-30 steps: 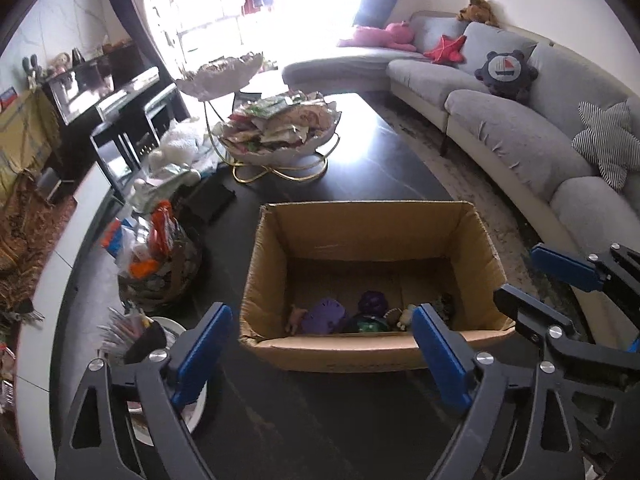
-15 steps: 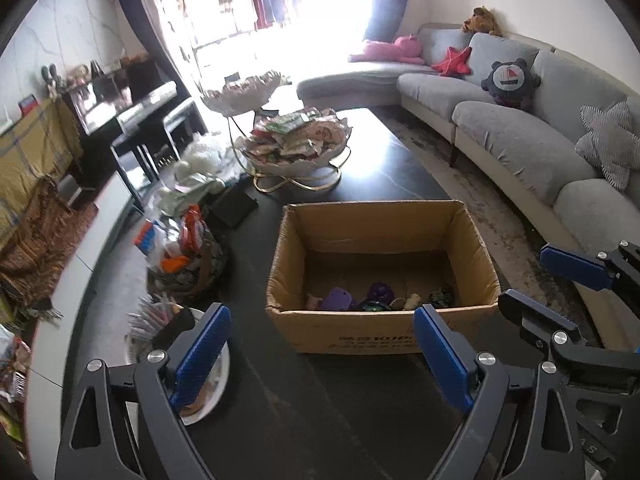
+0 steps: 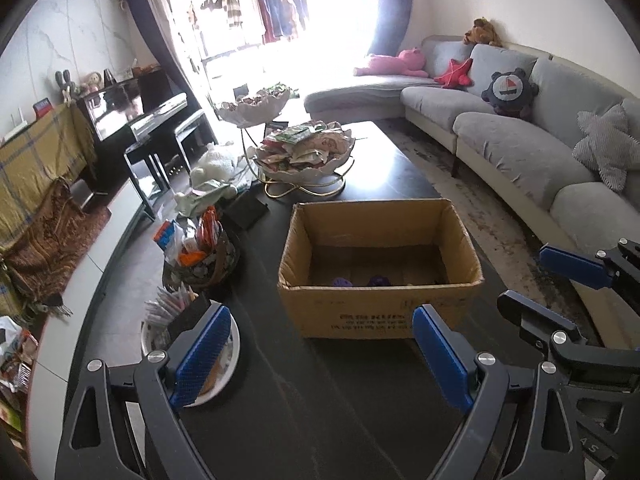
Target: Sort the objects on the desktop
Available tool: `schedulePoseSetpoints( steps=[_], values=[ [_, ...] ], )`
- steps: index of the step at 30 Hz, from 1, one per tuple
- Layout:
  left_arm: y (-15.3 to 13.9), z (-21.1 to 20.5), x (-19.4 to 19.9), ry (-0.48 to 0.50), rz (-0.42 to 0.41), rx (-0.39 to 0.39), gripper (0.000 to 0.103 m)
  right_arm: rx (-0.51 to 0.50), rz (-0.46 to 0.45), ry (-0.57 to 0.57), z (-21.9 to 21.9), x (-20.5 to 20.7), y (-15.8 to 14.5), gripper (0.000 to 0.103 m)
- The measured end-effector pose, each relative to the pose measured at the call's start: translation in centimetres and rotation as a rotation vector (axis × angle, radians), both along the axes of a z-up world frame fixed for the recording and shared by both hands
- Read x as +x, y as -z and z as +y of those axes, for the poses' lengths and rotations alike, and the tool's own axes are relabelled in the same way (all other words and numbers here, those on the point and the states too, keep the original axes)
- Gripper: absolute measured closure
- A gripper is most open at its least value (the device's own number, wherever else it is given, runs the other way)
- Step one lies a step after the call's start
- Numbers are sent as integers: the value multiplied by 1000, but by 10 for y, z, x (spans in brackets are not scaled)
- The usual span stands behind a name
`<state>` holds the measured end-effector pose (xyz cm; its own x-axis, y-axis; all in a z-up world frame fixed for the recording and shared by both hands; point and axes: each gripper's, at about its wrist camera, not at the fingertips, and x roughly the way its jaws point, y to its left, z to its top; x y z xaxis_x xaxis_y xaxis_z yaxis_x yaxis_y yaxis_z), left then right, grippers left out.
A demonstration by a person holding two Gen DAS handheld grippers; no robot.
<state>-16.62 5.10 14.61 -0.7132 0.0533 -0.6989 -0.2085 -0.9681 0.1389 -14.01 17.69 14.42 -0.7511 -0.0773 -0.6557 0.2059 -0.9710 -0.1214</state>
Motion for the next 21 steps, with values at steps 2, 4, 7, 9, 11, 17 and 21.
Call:
schedulePoseSetpoints(
  steps=[2,4,7,9,11,17,21],
  values=[
    [3,0,6,0,-7,6,13,-2,1,-1,1,7,1,59],
    [6,0,13,-3,-11,14,13,0,-1,-2,1,13,4,59],
    [14,-1,24,-11,-10,19,13,3,-4,-3,1,22,8,59],
    [20,-1,30,-21,-13,17,13,8,-6,-5,1,28,12,59],
    [26,-1,36,-23,-22,13,13,18,-11,-6,-1,34,17,59],
    [46,-6,51,-36,-68,28,13,13,-26,-7,-2,49,34,59],
    [63,-7,60,-45,-99,18,13,8,-46,-7,-3,58,49,59]
  ],
)
